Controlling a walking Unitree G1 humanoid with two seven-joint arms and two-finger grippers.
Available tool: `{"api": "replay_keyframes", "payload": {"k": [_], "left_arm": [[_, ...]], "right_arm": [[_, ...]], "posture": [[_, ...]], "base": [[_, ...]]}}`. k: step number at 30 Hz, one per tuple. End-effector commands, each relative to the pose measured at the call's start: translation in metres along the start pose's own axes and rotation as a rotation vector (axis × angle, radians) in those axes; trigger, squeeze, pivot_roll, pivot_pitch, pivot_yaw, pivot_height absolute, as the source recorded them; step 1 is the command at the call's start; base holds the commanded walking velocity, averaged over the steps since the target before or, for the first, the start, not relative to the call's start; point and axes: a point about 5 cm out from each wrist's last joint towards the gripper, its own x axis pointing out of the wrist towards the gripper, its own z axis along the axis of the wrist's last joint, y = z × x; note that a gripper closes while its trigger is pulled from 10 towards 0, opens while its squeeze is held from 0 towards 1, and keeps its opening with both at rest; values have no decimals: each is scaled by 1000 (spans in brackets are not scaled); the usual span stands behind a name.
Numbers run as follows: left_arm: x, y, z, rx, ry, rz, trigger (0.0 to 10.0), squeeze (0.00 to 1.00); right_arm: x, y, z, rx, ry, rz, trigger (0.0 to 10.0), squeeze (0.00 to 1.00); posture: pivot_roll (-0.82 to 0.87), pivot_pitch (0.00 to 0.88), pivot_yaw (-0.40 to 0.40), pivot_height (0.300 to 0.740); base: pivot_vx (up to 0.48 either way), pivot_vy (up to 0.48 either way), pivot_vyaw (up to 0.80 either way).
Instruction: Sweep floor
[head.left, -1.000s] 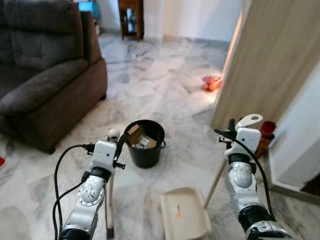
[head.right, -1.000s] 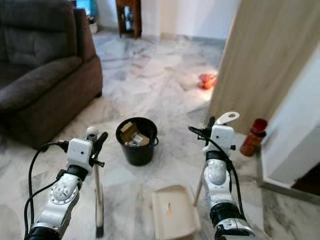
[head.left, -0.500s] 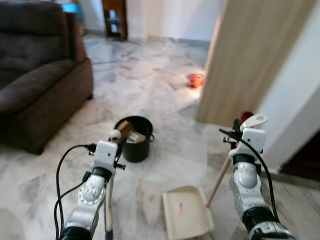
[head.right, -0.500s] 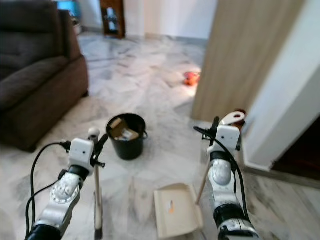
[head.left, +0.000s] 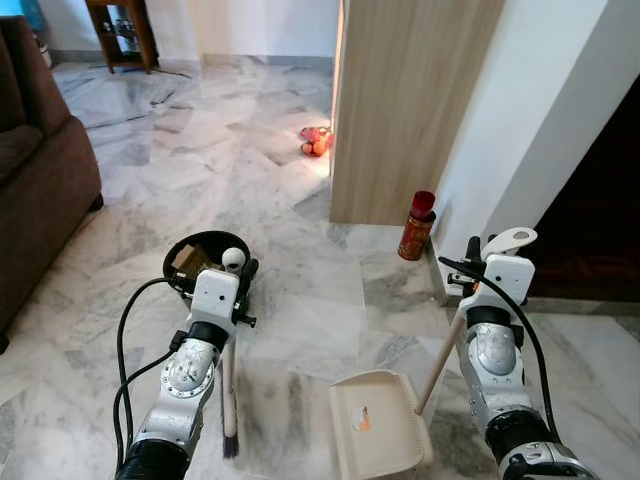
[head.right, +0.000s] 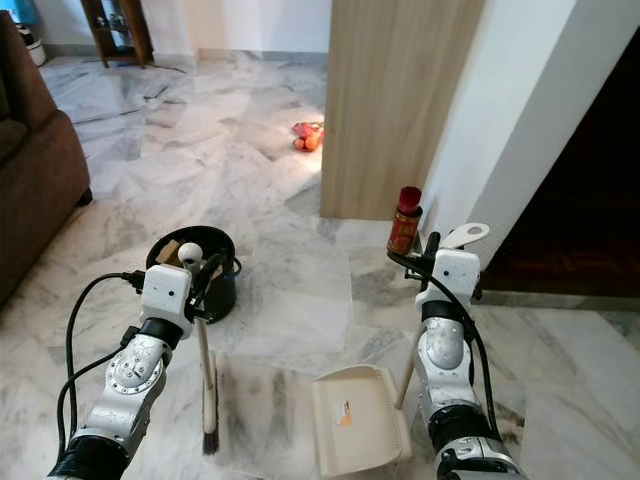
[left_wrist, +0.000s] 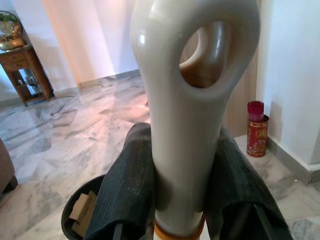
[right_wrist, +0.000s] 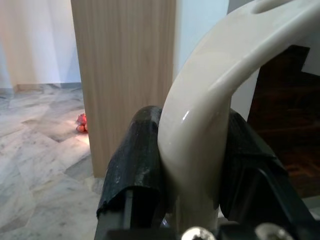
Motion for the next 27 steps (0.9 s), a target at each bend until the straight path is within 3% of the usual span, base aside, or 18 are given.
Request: {"api": "replay_keyframes", "payload": {"k": [1, 11, 27], "left_arm": [[6, 5, 7, 48, -25, 4, 10000, 0], [8, 5, 8, 63, -30, -1, 10000, 0], [9, 5, 9, 71, -40, 7, 10000, 0]], "right_arm": [[7, 4, 10, 13, -34, 4, 10000, 0], [3, 1, 6, 12, -28, -2, 10000, 0], [5, 7, 7, 14, -21, 19, 10000, 0]], "posture": [[13, 0, -20, 740], [2, 0, -12, 740], [12, 0, -22, 740]], "base": [[0, 0, -800], [0, -185, -800], [0, -33, -800]]}}
